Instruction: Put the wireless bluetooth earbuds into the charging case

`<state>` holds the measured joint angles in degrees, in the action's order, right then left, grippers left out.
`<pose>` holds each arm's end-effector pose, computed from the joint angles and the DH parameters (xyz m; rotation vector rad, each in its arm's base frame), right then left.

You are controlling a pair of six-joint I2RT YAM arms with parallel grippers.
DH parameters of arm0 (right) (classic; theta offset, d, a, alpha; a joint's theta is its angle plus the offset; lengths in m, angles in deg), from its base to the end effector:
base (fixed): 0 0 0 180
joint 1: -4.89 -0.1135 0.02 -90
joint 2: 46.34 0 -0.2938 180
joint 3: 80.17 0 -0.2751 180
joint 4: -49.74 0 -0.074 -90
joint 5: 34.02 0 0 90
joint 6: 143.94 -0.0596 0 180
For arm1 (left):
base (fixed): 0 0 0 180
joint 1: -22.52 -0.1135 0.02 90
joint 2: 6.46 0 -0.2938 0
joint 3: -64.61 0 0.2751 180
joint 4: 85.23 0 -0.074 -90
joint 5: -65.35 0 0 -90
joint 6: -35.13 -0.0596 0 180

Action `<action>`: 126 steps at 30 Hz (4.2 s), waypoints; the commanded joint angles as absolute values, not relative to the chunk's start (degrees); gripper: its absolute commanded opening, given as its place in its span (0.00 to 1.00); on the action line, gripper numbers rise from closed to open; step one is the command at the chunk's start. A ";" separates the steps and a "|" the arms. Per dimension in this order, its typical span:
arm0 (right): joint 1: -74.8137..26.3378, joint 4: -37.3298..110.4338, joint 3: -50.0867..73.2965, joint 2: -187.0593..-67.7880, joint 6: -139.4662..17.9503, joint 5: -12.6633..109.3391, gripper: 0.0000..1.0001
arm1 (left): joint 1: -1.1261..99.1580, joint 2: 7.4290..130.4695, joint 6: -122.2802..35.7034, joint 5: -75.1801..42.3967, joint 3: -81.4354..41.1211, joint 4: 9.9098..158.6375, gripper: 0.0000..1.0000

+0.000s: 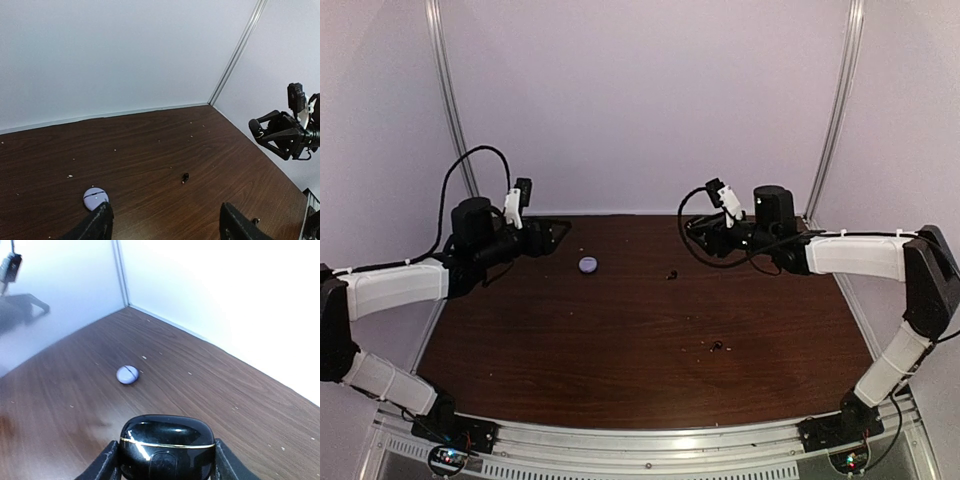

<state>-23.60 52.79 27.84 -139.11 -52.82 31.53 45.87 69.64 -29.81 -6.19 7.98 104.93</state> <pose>0.3517 0.2190 0.2703 -0.7732 1.7535 0.7254 0.3025 -0.1511 0.2859 0.2208 1.7973 -0.8906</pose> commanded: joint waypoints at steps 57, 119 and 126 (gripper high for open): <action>-54.81 56.57 35.17 -123.20 -28.78 63.83 0.50 | 65.83 80.44 -25.97 15.74 -10.97 101.72 0.52; -42.49 43.61 34.54 -120.18 -46.56 24.82 0.81 | 65.31 72.43 -61.25 17.46 -7.36 87.53 0.01; -40.97 45.26 31.13 -124.38 -53.24 6.03 0.72 | 66.28 71.53 -64.61 20.82 -7.40 85.88 0.00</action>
